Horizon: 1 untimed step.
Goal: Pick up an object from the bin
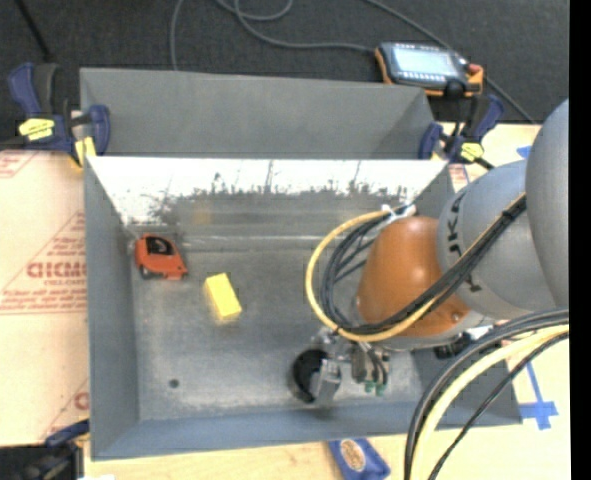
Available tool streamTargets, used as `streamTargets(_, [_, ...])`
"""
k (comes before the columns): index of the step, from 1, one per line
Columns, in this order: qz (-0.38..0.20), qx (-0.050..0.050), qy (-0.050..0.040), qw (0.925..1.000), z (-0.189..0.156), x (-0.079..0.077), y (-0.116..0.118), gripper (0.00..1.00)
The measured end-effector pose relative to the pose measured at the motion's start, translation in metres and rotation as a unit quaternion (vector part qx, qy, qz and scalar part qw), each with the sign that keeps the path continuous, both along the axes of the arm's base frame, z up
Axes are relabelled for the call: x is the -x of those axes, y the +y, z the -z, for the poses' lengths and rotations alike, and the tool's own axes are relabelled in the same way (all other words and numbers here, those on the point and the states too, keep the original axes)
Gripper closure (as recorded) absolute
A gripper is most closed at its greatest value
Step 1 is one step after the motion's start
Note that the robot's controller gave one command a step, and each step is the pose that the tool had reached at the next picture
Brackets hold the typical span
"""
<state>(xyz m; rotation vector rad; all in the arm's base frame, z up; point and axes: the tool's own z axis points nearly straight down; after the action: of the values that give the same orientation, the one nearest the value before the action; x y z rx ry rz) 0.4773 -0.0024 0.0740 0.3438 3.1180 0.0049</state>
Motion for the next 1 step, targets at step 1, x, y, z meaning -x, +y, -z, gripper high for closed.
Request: streamTargets(1, [0.000, 0.000, -0.0003, 1.0000, -0.0002, -0.0003, 0.0000, 1.00])
